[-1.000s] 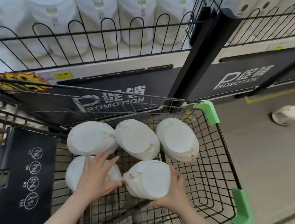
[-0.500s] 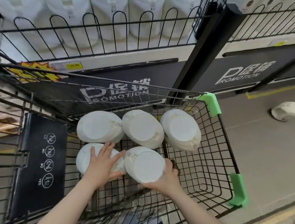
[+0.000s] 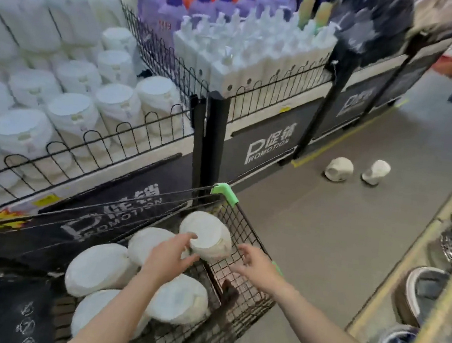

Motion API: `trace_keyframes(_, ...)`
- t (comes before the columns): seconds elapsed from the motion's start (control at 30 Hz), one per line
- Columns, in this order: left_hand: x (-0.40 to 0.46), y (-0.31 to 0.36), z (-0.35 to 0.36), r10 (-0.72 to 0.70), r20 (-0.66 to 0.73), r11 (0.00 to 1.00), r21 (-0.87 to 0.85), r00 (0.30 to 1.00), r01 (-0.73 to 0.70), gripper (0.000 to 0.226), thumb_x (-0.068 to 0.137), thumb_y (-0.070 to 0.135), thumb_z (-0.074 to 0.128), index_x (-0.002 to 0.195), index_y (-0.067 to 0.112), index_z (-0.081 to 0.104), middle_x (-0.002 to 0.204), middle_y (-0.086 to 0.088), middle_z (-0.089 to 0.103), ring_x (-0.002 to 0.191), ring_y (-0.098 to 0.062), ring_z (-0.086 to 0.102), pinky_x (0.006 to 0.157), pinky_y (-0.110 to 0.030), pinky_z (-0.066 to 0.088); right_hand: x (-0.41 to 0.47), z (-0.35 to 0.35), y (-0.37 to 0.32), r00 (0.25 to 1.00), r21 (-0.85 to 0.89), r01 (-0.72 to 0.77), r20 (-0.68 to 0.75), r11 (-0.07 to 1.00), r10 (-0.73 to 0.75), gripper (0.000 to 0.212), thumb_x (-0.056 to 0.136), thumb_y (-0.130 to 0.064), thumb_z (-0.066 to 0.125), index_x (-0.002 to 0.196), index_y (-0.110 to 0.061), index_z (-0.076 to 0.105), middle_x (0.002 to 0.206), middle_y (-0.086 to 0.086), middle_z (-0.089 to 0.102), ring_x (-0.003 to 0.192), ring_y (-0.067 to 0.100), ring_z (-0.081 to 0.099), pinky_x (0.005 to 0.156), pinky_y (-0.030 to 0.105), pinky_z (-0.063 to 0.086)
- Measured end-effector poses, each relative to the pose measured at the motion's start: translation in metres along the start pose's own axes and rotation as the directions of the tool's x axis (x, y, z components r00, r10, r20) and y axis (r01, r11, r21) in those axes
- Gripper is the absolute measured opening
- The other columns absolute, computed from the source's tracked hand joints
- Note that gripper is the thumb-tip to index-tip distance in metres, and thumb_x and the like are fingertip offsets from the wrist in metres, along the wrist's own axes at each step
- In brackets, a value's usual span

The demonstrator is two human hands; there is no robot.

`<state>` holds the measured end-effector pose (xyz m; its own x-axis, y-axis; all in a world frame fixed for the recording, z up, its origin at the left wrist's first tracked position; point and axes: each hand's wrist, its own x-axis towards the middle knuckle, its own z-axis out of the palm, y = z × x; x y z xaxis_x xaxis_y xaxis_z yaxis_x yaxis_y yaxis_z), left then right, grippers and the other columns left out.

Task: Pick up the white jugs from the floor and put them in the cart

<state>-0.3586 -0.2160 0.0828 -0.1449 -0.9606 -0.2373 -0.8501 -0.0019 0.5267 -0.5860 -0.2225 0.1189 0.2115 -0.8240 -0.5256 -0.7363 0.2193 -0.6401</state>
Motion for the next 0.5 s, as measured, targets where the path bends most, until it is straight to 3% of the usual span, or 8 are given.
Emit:
trace_keyframes(0.13, 0.047, 0.073, -0.001, 0.079, 0.057, 0.997, 0.003, 0.995, -0.079, 0.037, 0.086, 0.046, 0.055, 0.118, 0.029, 0.05, 0.096, 0.009, 0.057, 0.086, -0.01, 0.059, 0.076, -0.028, 0.046, -0.005, -0.067, 0.03, 0.995, 0.093, -0.039, -0.083, 0.995, 0.047, 0.042, 0.083, -0.022, 0.066, 0.122, -0.009, 0.055, 0.124, 0.009, 0.059, 0.101, 0.012, 0.053, 0.091, 0.023, 0.042)
trace_keyframes(0.33, 0.144, 0.199, 0.028, 0.196, 0.119, 0.975, 0.079, 0.973, -0.206, 0.043, 0.087, 0.043, 0.057, 0.123, 0.021, 0.049, 0.107, -0.003, 0.063, 0.101, -0.023, 0.06, 0.085, -0.034, 0.048, 0.005, -0.189, 0.105, 0.972, 0.117, -0.092, -0.205, 0.989, 0.114, 0.035, 0.085, -0.018, 0.064, 0.116, -0.003, 0.059, 0.106, 0.008, 0.06, 0.092, 0.011, 0.05, 0.068, 0.012, 0.031)
trace_keyframes(0.5, 0.226, 0.317, 0.058, 0.281, 0.102, 0.96, -0.027, 0.954, -0.28, 0.042, 0.085, 0.042, 0.06, 0.12, 0.019, 0.053, 0.107, -0.005, 0.065, 0.096, -0.021, 0.061, 0.089, -0.038, 0.049, 0.019, -0.299, 0.172, 0.941, 0.175, -0.129, -0.29, 0.976, 0.176, 0.035, 0.084, -0.022, 0.065, 0.116, -0.008, 0.061, 0.119, 0.01, 0.063, 0.1, 0.015, 0.056, 0.081, 0.016, 0.036)
